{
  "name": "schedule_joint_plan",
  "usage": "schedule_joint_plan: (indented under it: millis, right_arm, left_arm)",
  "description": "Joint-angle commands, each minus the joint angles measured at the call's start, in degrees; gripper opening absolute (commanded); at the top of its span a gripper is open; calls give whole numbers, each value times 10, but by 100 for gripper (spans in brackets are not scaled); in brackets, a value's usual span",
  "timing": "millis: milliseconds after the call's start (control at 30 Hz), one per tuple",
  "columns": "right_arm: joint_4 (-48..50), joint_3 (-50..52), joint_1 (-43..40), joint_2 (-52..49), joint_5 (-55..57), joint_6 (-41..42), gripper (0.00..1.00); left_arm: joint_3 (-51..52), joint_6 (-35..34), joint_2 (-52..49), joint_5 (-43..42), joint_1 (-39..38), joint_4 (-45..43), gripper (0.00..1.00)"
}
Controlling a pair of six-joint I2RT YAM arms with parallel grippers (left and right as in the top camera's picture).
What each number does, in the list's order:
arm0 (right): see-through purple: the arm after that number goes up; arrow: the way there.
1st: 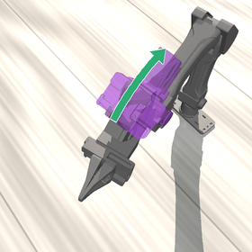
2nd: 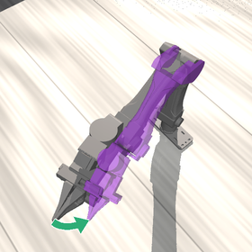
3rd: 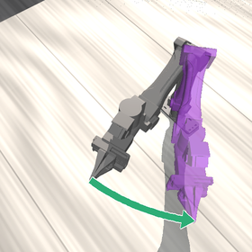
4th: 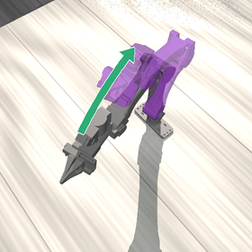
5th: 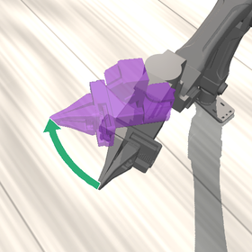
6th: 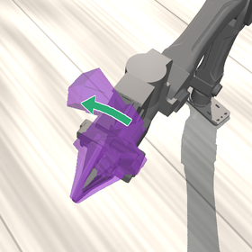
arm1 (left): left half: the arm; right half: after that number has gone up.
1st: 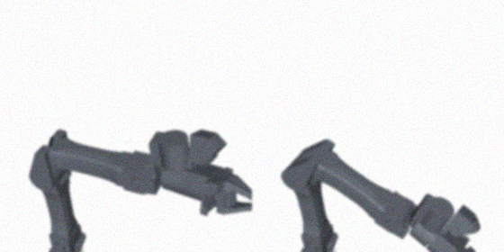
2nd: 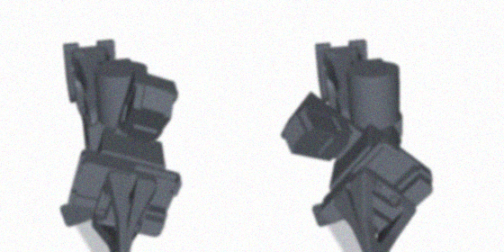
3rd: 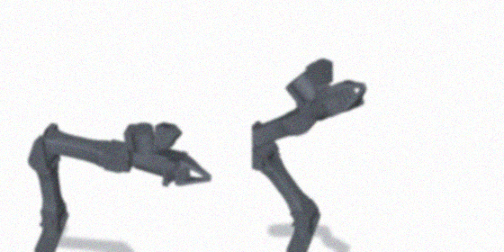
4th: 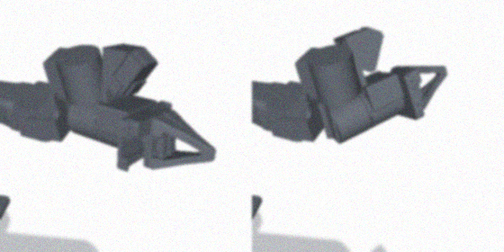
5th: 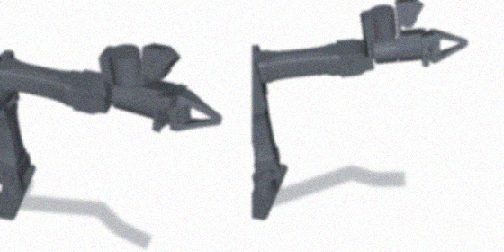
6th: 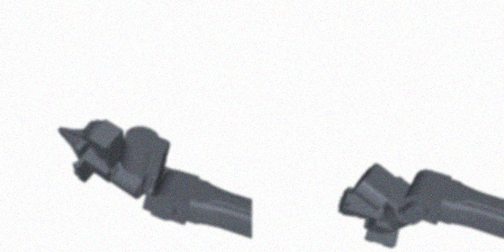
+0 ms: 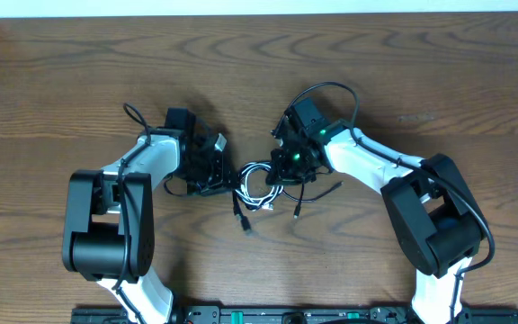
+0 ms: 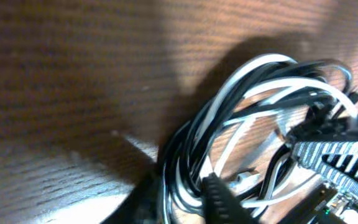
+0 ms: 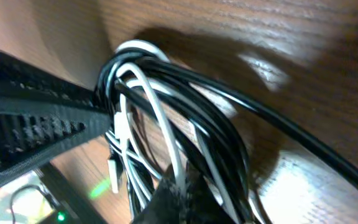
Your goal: Untangle cables
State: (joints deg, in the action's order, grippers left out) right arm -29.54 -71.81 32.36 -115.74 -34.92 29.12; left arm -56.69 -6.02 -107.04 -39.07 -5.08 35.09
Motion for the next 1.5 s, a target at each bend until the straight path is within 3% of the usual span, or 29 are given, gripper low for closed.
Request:
schedule_joint_plan:
  millis: [0, 167, 433, 567, 967, 1067, 1233, 1467]
  right_arm:
    - [3, 0, -1, 16, -40, -1, 1]
    - [72, 0, -41, 16, -259, -41, 1]
    - [38, 0, -97, 16, -276, -66, 1]
    - [-5, 0, -104, 16, -224, -93, 1]
    - [-102, 0, -100, 16, 129, -97, 1]
    - [-100, 0, -100, 16, 165, -97, 3]
    - [-99, 0, -98, 16, 176, -97, 16]
    - [-105, -4, -100, 18, 136, -120, 18]
  left_arm:
    - [15, 3, -4, 26, -1, 2, 14]
    - [15, 3, -4, 27, -1, 1, 13]
    - [15, 3, -4, 66, -1, 6, 11]
    - [17, 3, -4, 72, -1, 6, 11]
    - [17, 3, -4, 72, -1, 5, 11]
    - [17, 3, -4, 72, -1, 5, 11]
    - [17, 3, -4, 72, -1, 6, 11]
    - [17, 3, -4, 72, -1, 8, 13]
